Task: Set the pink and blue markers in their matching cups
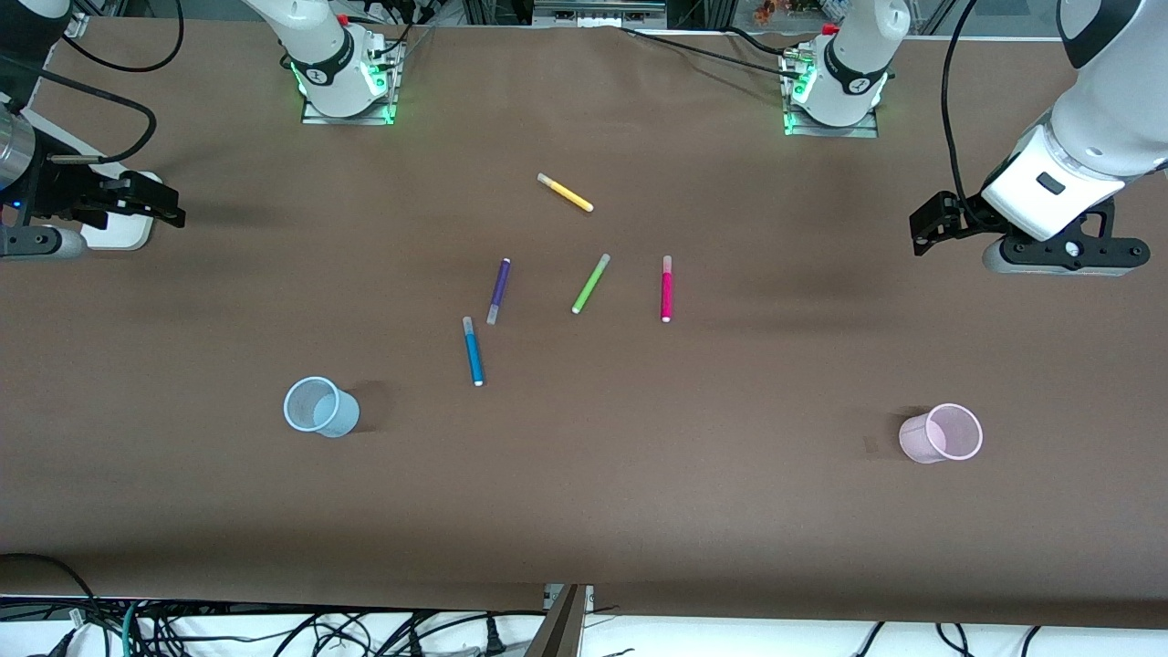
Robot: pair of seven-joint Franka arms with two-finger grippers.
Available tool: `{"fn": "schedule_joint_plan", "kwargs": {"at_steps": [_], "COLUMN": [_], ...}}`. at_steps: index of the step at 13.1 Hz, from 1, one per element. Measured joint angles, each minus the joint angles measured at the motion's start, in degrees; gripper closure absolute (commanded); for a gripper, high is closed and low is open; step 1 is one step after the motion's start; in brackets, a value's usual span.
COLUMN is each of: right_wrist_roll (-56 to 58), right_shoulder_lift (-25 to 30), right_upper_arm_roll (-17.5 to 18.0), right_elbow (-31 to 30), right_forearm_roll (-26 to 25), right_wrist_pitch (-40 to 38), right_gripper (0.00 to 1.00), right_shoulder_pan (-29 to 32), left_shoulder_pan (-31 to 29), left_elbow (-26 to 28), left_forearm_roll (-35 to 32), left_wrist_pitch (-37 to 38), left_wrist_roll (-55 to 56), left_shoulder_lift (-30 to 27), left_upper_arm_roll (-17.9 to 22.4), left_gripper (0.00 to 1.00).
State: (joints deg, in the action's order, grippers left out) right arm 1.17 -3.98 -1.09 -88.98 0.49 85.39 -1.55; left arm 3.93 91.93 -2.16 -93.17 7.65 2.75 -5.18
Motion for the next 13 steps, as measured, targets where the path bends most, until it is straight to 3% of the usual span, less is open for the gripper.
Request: {"fn": "schedule_joint_plan", "kwargs": {"at_steps": [7,10,13], "right_wrist_roll": [0.0,0.0,-0.3], "right_shoulder_lift": [-0.8,-3.3,-11.0], "right_upper_arm_roll": [0.0,0.4,0.9], "right_elbow": [0.7,1.3,1.3], "right_forearm_roll": [0.0,0.0,0.4], "right_wrist_pitch": [0.0,1.6,6.7], "right_gripper": [0.0,0.0,0.0], "right_shoulder_pan": [0.0,-0.6,-4.7], "left_shoulder_pan": [0.2,3.0,6.4], "left_elbow": [0.0,0.0,0.3], "left_forearm_roll": [0.2,0.7,0.7], "left_wrist_pitch": [1.7,1.8,-4.4], "left_wrist_roll": [-0.2,0.4,7.2], "left_shoulder_lift": [1.3,6.6,13.6], "left_upper_arm_roll": [-0.2,-2.9,-7.0], "left_gripper": [0.0,0.0,0.0]}}
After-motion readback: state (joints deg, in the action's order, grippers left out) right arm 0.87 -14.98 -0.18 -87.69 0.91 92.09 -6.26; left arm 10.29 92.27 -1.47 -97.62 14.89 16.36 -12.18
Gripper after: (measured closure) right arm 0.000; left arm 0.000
